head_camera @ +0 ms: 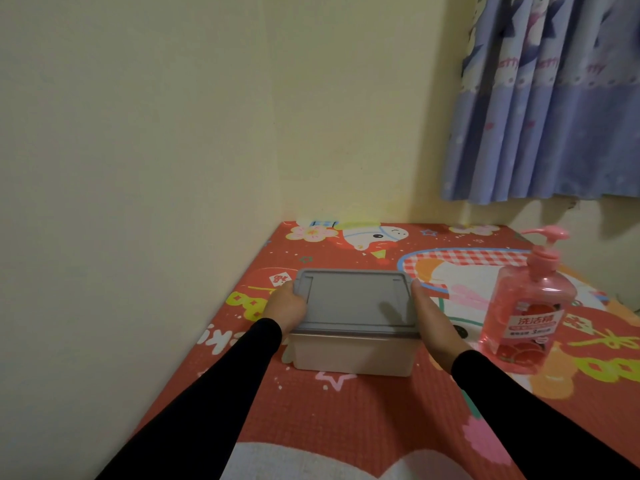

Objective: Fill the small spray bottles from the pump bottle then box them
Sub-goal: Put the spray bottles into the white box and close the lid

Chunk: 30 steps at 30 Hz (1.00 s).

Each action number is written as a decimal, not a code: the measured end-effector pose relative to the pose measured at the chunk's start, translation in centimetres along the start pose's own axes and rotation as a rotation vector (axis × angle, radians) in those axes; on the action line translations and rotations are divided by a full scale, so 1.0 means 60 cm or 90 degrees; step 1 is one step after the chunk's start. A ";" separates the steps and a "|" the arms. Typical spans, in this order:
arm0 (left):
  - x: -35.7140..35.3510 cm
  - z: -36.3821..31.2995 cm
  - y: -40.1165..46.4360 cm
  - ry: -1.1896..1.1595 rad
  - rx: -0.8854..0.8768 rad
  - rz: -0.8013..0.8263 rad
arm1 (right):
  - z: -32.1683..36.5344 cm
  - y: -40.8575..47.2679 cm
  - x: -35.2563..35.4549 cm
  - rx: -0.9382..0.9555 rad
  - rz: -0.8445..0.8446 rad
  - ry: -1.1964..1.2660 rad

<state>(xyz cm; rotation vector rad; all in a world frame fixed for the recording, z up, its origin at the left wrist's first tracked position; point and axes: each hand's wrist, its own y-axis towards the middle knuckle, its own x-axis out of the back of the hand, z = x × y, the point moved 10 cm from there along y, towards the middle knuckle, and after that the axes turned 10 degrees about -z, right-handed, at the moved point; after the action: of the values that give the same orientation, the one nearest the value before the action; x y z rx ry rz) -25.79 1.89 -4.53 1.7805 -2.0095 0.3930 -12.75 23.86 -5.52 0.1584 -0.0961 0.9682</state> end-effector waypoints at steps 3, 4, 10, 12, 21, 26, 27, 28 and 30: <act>0.000 0.004 0.003 0.023 -0.012 -0.013 | -0.007 0.010 0.000 0.019 -0.008 -0.105; -0.002 0.002 0.004 0.052 -0.025 -0.014 | -0.004 0.011 0.005 0.032 -0.025 -0.166; -0.020 -0.023 0.013 0.353 -0.202 -0.004 | 0.032 0.019 -0.008 0.201 0.008 -0.613; -0.029 -0.025 0.013 0.399 -0.230 0.013 | 0.028 0.026 -0.018 0.234 0.050 -0.669; -0.048 -0.018 0.002 0.495 -0.225 0.118 | -0.010 0.034 -0.033 0.190 0.147 -0.694; -0.051 -0.015 0.004 0.493 -0.212 0.139 | -0.005 0.032 -0.029 0.172 0.119 -0.634; -0.052 -0.014 0.005 0.481 -0.206 0.145 | -0.010 0.033 -0.032 0.166 0.134 -0.648; -0.052 -0.014 0.005 0.467 -0.201 0.151 | -0.017 0.038 -0.034 0.163 0.145 -0.657; -0.053 -0.014 0.004 0.443 -0.192 0.159 | -0.023 0.043 -0.034 0.151 0.146 -0.661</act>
<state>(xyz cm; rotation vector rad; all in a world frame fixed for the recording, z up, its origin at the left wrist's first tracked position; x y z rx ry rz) -25.63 5.06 -5.34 1.0165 -1.6637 0.6410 -16.00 23.88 -6.93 0.8770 -0.9699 1.0387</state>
